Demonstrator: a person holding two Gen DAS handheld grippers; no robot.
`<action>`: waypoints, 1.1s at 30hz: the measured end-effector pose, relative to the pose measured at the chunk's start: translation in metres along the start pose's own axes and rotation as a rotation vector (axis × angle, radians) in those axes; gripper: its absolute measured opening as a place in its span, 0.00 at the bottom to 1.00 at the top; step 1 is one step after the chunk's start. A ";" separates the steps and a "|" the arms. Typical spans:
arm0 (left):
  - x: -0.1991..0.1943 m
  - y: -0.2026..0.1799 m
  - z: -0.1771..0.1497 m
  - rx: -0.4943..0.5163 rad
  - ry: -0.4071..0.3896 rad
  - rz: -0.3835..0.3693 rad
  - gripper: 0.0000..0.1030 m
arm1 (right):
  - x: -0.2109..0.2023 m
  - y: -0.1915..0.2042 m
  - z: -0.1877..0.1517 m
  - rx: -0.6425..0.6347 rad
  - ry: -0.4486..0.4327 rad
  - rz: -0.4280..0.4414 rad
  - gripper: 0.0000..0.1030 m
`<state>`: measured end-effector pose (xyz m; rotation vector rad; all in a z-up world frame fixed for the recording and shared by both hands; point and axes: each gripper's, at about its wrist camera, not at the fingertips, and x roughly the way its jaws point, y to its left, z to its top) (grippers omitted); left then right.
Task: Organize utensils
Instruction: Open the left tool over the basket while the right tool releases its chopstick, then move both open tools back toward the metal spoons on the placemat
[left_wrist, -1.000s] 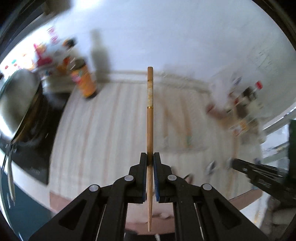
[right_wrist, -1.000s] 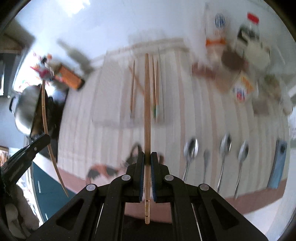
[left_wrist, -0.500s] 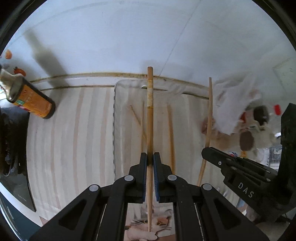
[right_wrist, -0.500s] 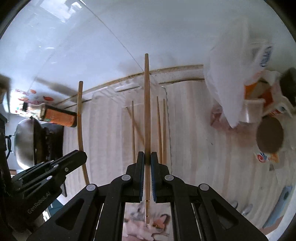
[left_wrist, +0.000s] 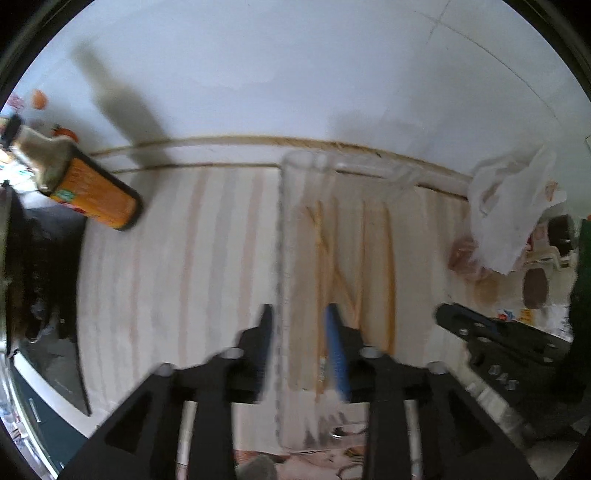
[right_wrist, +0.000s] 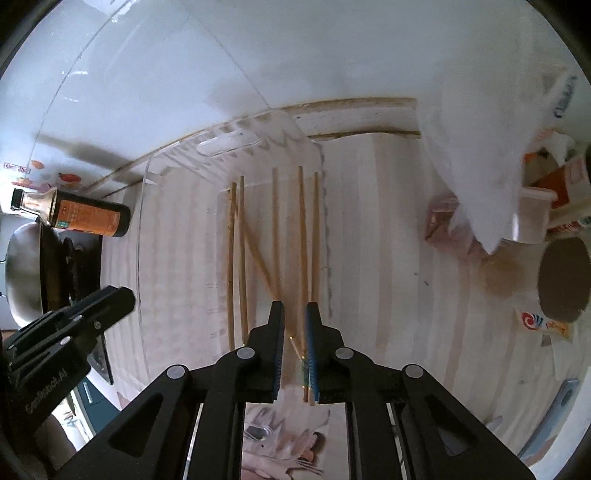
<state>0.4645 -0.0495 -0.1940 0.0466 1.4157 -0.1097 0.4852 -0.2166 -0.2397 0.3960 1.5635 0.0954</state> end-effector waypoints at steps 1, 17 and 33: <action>-0.002 0.001 -0.003 0.002 -0.018 0.009 0.54 | -0.003 -0.001 -0.002 0.003 -0.011 -0.009 0.21; -0.053 0.009 -0.063 0.008 -0.303 0.172 1.00 | -0.089 -0.037 -0.078 0.046 -0.281 -0.075 0.76; 0.012 -0.086 -0.202 0.189 -0.149 0.111 0.99 | -0.072 -0.172 -0.224 0.292 -0.185 -0.120 0.62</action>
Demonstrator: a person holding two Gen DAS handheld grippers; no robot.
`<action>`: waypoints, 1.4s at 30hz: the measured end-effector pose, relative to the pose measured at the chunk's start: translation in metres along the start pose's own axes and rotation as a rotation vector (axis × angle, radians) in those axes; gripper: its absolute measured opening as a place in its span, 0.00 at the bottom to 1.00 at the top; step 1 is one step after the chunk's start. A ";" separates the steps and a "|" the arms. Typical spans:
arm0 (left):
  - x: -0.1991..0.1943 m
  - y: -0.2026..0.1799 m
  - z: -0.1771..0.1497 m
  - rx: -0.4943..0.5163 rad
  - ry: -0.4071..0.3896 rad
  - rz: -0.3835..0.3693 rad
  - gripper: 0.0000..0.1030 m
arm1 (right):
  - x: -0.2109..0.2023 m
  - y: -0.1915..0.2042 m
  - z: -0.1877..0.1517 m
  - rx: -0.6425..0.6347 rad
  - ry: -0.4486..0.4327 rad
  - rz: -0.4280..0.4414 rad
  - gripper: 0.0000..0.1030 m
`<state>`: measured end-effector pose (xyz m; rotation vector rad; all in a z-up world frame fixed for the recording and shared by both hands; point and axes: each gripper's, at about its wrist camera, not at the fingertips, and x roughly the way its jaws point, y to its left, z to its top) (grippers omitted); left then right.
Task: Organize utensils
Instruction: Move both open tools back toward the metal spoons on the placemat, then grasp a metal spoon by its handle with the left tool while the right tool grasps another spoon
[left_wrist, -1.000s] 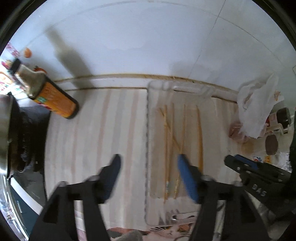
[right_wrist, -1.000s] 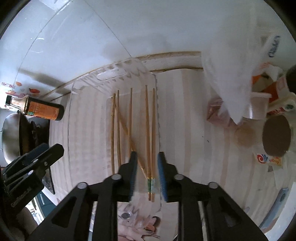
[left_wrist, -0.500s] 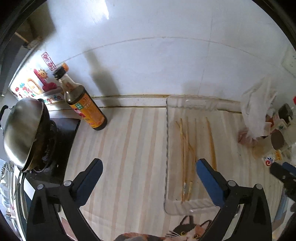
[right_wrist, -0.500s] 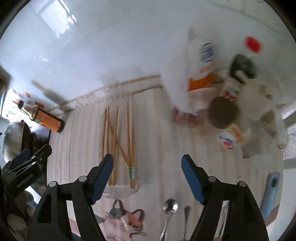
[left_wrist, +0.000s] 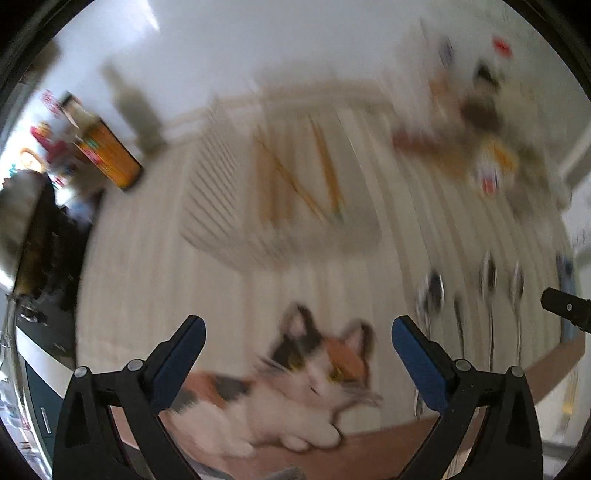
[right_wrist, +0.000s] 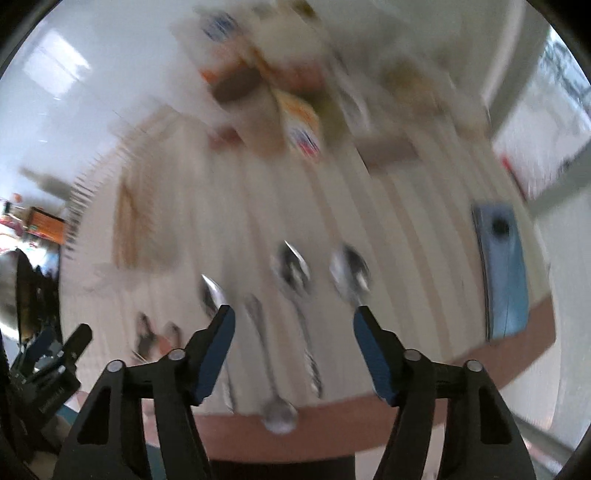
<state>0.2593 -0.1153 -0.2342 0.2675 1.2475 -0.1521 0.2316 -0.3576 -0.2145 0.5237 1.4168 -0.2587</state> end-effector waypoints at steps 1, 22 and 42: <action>0.007 -0.007 -0.005 0.004 0.024 -0.002 0.99 | 0.009 -0.007 -0.005 0.008 0.026 0.002 0.59; 0.086 -0.115 0.010 0.086 0.175 -0.116 0.68 | 0.079 -0.064 0.005 0.024 0.035 -0.044 0.54; 0.075 -0.109 0.012 0.075 0.169 -0.113 0.04 | 0.069 -0.068 0.012 -0.010 0.011 0.022 0.54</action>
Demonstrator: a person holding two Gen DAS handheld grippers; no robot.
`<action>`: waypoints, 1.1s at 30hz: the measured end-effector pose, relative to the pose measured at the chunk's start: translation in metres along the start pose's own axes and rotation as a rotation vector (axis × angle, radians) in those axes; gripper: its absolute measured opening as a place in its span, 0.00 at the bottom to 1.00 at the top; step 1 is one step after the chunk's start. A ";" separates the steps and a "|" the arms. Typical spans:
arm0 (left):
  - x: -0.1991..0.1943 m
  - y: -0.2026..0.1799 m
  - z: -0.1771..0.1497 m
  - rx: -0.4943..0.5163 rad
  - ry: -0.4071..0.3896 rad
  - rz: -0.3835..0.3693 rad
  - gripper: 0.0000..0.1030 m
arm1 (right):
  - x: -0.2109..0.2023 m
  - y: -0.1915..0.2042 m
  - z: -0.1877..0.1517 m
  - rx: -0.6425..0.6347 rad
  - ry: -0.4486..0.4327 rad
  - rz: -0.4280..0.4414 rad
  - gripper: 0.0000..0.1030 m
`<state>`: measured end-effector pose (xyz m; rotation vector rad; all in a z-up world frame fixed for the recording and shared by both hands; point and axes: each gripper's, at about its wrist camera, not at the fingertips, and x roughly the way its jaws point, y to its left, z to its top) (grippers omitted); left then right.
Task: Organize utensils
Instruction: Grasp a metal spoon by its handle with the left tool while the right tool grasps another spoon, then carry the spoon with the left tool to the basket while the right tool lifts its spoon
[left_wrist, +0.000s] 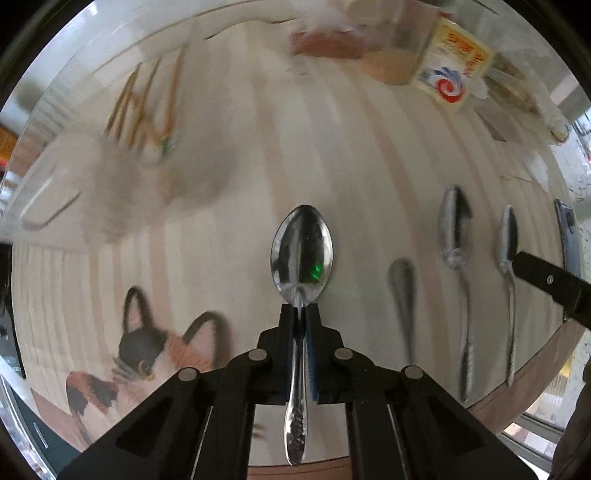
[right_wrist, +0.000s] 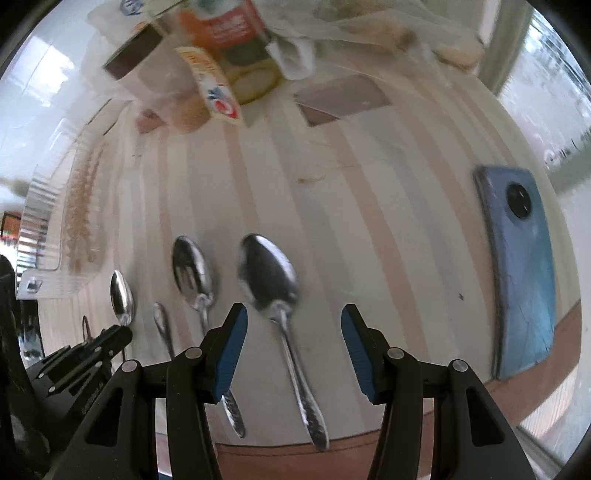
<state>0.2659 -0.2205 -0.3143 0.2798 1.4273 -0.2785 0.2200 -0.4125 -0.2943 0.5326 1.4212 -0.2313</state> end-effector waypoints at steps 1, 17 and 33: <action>0.000 0.006 -0.002 -0.019 0.005 -0.009 0.04 | 0.002 0.005 0.001 -0.018 0.000 -0.005 0.54; -0.017 0.077 -0.036 -0.225 0.012 -0.152 0.40 | 0.009 0.013 -0.006 -0.063 -0.049 -0.097 0.03; -0.007 0.025 0.003 -0.023 -0.048 0.001 0.28 | 0.000 -0.011 -0.004 0.014 -0.051 -0.023 0.01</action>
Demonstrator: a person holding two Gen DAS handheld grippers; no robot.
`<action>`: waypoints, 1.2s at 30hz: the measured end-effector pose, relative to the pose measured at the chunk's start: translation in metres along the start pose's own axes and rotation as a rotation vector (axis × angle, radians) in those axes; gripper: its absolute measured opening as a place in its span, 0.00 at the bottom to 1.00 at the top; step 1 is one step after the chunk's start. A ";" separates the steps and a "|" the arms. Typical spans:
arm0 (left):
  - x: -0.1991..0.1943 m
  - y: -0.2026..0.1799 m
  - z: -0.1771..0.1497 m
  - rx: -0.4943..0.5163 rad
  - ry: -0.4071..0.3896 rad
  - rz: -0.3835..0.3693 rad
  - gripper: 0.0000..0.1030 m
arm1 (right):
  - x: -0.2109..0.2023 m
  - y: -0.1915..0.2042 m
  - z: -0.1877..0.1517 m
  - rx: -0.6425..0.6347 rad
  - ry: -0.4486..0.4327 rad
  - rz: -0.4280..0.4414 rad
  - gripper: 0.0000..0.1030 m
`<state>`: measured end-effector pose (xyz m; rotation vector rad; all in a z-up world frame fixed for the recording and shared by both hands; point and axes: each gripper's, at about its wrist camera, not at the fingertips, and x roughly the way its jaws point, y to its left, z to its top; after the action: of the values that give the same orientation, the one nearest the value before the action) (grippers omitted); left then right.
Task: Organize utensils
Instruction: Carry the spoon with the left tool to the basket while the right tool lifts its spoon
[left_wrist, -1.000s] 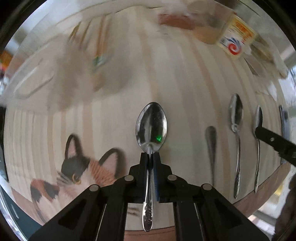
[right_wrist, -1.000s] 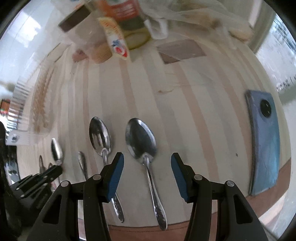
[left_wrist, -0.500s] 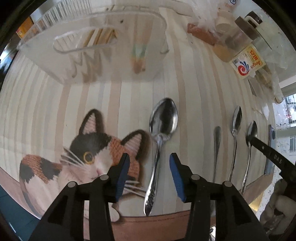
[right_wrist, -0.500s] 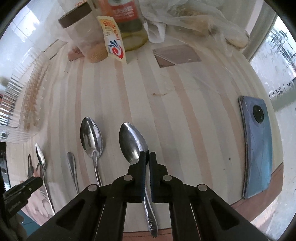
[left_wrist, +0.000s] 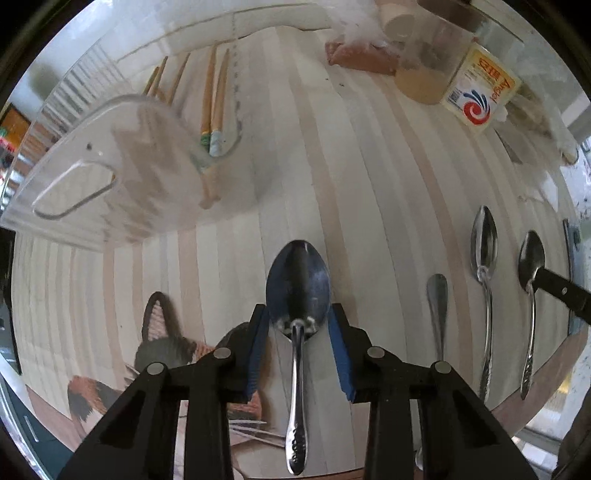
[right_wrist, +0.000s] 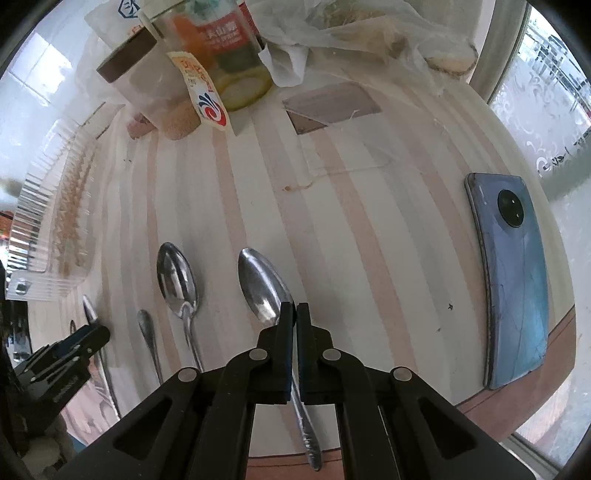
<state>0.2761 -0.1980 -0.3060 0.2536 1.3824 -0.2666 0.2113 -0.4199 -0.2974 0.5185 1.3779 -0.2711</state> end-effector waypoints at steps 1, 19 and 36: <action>0.001 -0.006 0.003 0.005 0.001 0.000 0.24 | -0.001 0.000 0.000 0.004 -0.002 0.009 0.01; -0.044 0.044 -0.021 -0.122 -0.040 -0.106 0.04 | -0.043 0.004 0.005 0.034 -0.055 0.120 0.00; -0.107 0.067 -0.025 -0.137 -0.182 -0.062 0.04 | -0.075 0.033 0.003 -0.050 -0.127 0.139 0.00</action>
<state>0.2575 -0.1226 -0.2030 0.0709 1.2235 -0.2385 0.2155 -0.4011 -0.2177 0.5442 1.2165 -0.1533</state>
